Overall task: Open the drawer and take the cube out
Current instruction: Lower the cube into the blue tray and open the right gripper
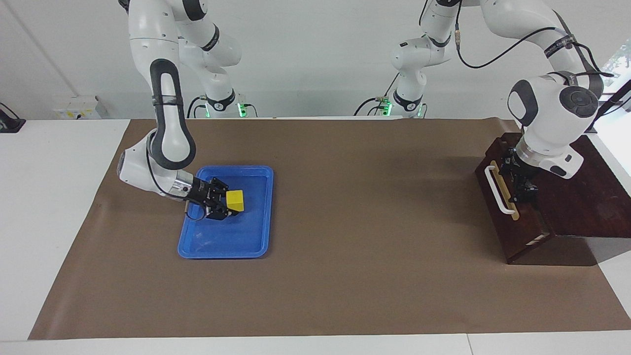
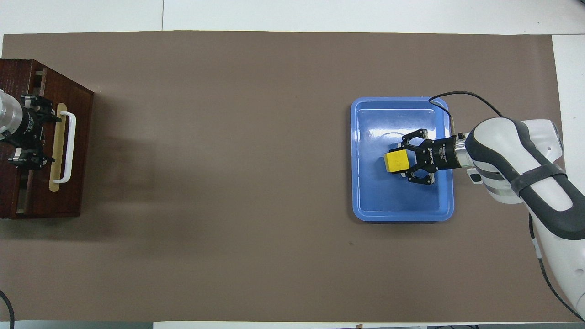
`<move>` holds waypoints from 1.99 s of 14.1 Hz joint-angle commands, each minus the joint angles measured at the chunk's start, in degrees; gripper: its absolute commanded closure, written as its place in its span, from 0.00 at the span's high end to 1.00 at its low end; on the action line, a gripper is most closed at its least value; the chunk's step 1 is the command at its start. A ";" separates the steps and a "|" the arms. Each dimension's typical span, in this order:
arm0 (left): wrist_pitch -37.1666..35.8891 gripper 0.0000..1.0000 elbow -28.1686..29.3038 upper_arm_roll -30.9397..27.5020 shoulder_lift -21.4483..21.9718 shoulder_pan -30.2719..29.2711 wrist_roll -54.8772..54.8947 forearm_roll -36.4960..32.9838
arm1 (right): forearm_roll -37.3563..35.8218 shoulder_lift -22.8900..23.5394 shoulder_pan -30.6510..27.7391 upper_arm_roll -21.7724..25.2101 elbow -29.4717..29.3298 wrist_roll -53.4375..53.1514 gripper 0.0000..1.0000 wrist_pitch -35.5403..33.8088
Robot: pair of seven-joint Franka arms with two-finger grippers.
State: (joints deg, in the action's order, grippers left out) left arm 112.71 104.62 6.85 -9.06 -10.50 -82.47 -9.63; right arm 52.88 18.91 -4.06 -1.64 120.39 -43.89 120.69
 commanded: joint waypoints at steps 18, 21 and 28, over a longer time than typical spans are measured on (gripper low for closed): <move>-0.81 1.00 -1.33 0.70 1.23 -1.45 3.54 -1.70 | 3.37 -1.94 -0.95 -0.38 4.85 -0.23 0.67 4.90; -6.52 1.00 -6.26 0.97 1.23 1.62 9.22 -0.65 | 3.29 -1.94 -0.87 -0.38 4.68 -0.32 0.79 4.82; -10.57 1.00 -6.54 1.94 6.77 3.29 38.47 6.82 | 2.32 -3.08 -0.69 -0.99 1.87 -6.80 1.00 2.72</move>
State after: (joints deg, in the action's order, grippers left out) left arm 104.39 97.46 9.09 -3.97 -8.36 -51.98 -3.75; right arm 55.37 17.56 -4.89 -1.92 123.19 -46.28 123.86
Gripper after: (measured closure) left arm 0.000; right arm 0.000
